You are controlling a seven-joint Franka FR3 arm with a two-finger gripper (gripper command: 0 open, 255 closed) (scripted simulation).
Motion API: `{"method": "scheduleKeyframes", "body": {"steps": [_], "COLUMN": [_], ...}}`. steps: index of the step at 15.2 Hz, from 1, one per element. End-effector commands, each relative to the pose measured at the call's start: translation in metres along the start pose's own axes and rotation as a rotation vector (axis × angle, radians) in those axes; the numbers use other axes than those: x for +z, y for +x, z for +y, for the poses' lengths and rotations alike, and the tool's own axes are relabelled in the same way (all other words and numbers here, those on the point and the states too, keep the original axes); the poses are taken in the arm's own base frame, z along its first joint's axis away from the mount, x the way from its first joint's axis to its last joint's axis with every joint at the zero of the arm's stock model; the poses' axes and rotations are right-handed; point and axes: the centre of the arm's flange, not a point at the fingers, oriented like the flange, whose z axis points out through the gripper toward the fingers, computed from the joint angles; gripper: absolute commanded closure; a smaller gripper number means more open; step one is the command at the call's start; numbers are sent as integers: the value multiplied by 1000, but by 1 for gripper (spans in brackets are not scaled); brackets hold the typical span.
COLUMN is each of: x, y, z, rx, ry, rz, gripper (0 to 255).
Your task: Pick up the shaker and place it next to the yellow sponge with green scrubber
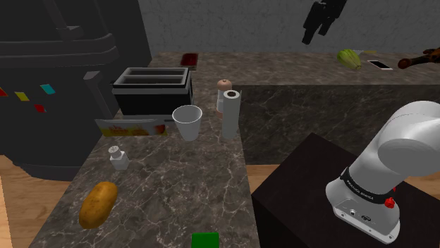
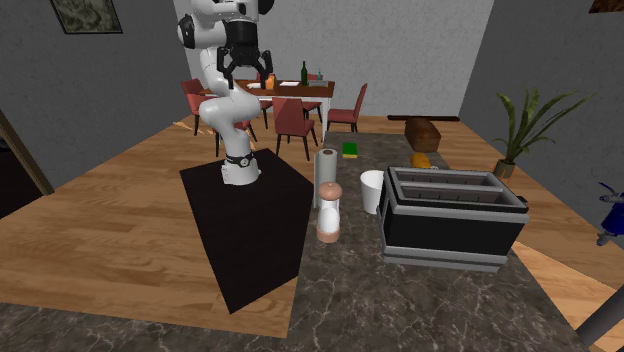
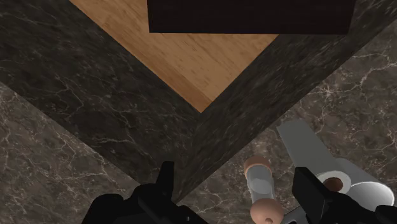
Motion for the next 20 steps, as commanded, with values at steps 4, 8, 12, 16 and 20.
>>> {"method": "scheduleKeyframes", "body": {"steps": [4, 8, 12, 16, 20], "x": [29, 67, 104, 142, 178], "y": [21, 49, 78, 107, 136], "z": [-15, -35, -56, -77, -98], "rx": [-11, -26, -41, -55, -70], "ry": [-4, -9, -14, -19, -24], "rz": [13, 31, 49, 67, 85], "gripper": [0, 0, 0, 0, 0]}}
